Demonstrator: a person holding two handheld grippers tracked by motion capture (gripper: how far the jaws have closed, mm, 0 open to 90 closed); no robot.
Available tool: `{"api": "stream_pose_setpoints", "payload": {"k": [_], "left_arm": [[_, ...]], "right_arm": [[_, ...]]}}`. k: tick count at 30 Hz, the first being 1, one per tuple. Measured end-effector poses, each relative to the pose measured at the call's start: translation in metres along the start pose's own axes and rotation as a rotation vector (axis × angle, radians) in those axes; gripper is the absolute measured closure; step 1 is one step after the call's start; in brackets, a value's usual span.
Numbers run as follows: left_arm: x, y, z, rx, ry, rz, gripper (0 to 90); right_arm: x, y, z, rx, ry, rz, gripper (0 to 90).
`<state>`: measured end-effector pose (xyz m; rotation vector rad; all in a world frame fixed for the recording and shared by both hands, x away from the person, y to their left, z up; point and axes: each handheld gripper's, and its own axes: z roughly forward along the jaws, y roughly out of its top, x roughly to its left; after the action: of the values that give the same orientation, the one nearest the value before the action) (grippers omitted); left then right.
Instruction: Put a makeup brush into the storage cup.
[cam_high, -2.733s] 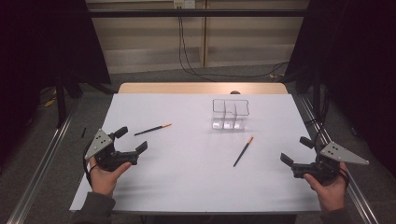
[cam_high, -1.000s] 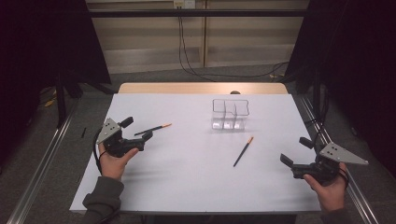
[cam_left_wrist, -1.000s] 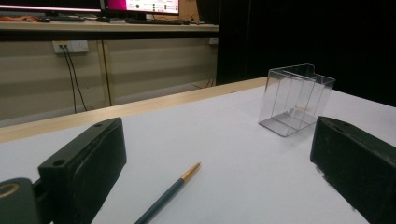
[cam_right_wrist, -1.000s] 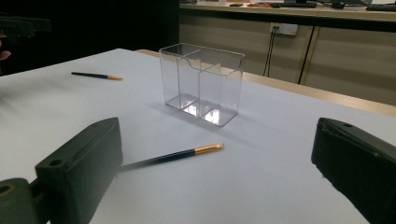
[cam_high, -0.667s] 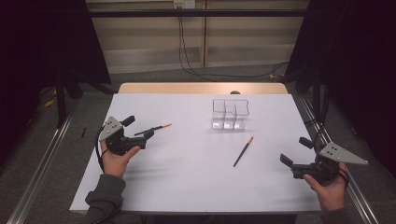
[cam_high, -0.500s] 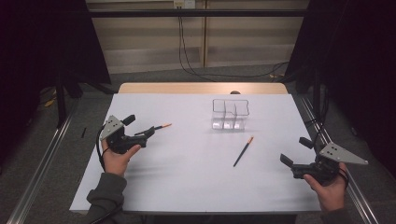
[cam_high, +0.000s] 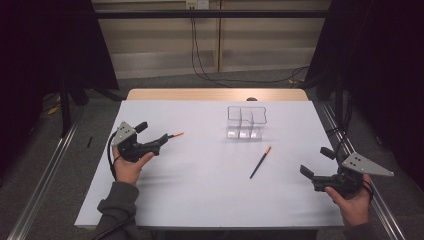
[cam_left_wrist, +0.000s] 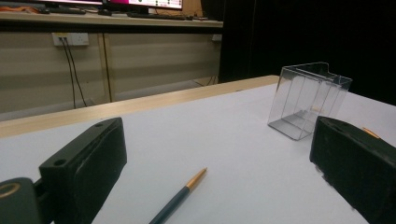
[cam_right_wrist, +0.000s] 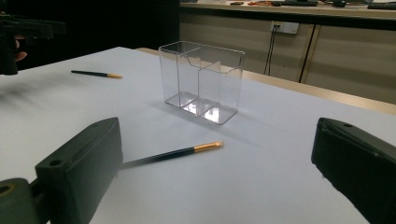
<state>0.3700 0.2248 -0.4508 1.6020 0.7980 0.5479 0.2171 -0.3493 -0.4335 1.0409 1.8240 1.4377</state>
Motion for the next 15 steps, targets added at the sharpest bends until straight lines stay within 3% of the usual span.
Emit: {"api": "stream_pose_setpoints", "payload": {"k": [4, 7, 8, 10, 15], "left_arm": [[0.000, -0.001, 0.004, 0.002, -0.008, 0.002, 3.6], [-0.001, -0.001, 0.007, -0.005, -0.002, -0.020, 3.7], [0.000, 0.000, 0.007, 0.005, -0.008, -0.001, 3.7], [0.000, -0.001, 0.009, 0.007, -0.007, -0.004, 3.7], [0.002, -0.003, 0.014, 0.002, -0.001, -0.025, 3.8]], "right_arm": [[0.001, 0.000, 0.000, -0.002, -0.004, 0.003, 1.5], [0.000, 0.000, 0.000, -0.005, -0.005, 0.000, 1.6], [0.000, 0.000, -0.001, -0.001, -0.002, -0.001, 1.6], [0.000, 0.000, -0.001, 0.002, -0.001, 0.000, 1.6], [0.000, 0.000, -0.001, 0.002, 0.000, -0.003, 1.6]]}}
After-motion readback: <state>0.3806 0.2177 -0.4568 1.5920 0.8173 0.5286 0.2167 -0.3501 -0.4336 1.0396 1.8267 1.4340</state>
